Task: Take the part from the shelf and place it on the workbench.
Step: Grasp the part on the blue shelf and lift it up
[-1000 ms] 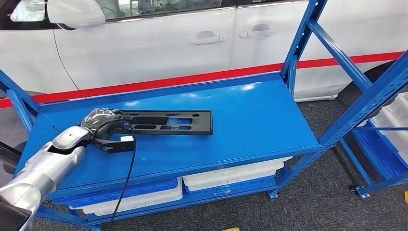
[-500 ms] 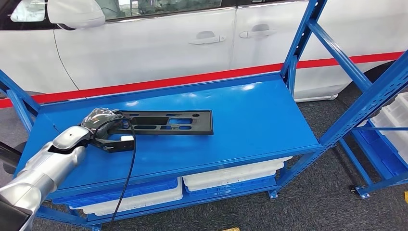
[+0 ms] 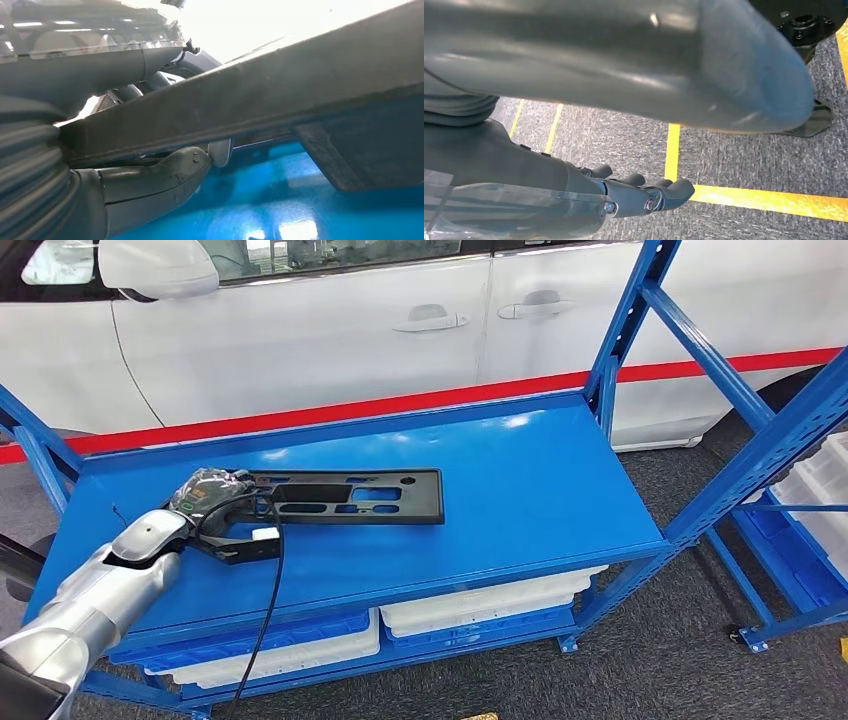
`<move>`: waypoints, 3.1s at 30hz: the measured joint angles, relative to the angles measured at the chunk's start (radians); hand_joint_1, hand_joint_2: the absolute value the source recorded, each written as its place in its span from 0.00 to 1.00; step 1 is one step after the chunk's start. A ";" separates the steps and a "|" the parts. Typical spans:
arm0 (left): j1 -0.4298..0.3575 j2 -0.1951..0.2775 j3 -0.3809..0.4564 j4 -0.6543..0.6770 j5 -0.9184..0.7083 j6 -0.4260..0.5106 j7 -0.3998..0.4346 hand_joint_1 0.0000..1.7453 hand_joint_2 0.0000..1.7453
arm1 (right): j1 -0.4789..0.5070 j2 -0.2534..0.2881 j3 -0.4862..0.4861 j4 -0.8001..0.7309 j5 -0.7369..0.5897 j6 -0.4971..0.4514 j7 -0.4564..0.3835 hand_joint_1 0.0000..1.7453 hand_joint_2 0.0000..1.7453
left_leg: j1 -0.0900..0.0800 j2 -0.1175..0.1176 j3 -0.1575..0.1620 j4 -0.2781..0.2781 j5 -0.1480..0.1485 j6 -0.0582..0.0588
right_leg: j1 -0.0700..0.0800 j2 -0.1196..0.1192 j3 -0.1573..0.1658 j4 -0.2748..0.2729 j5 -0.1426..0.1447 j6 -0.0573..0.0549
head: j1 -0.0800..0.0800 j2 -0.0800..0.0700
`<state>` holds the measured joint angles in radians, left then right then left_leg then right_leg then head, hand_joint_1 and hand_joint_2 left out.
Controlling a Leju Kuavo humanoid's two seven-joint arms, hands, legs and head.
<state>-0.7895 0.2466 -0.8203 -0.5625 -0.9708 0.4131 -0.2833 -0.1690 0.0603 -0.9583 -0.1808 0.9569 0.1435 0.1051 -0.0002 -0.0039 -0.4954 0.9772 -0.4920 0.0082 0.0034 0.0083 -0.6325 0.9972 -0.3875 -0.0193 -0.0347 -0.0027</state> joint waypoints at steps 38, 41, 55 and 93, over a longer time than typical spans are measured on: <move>0.479 -0.155 0.687 -0.935 -0.397 0.286 -0.195 1.00 1.00 | 0.013 0.002 -0.001 0.000 -0.025 -0.040 0.000 0.00 0.00 | 0.000 0.005 -0.006 0.000 -0.004 0.001 | 0.000 0.005 -0.008 0.000 0.000 0.000 | 0.000 0.000; 0.488 -0.161 0.700 -0.963 -0.410 0.286 -0.195 1.00 1.00 | 0.013 0.002 -0.001 0.000 -0.025 -0.040 0.000 0.00 0.00 | 0.000 0.006 -0.006 0.000 -0.004 0.001 | 0.000 0.005 -0.008 0.000 0.000 0.000 | 0.000 0.000; 0.510 -0.206 0.770 -1.014 -0.401 0.286 -0.212 1.00 1.00 | 0.014 0.010 -0.001 0.000 -0.032 -0.049 -0.001 0.00 0.00 | -0.005 0.005 -0.013 0.014 -0.006 0.013 | -0.005 0.005 -0.008 -0.001 0.005 0.013 | 0.000 0.000; 0.625 -0.200 0.792 -1.137 -0.455 0.288 0.045 1.00 1.00 | 0.051 0.036 -0.020 0.000 -0.063 -0.060 -0.033 0.00 0.00 | 0.007 0.013 -0.042 0.017 0.031 0.035 | -0.021 -0.004 -0.112 0.256 -0.179 0.048 | 0.000 0.000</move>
<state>-0.1648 0.0468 -0.0282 -1.6990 -1.4257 0.7015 -0.2386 -0.1176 0.0966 -0.9783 -0.1804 0.8938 0.0838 0.0718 0.0065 0.0093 -0.5376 0.9944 -0.4612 0.0429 -0.0172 0.0040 -0.7440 1.2530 -0.5669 0.0288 -0.0345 -0.0027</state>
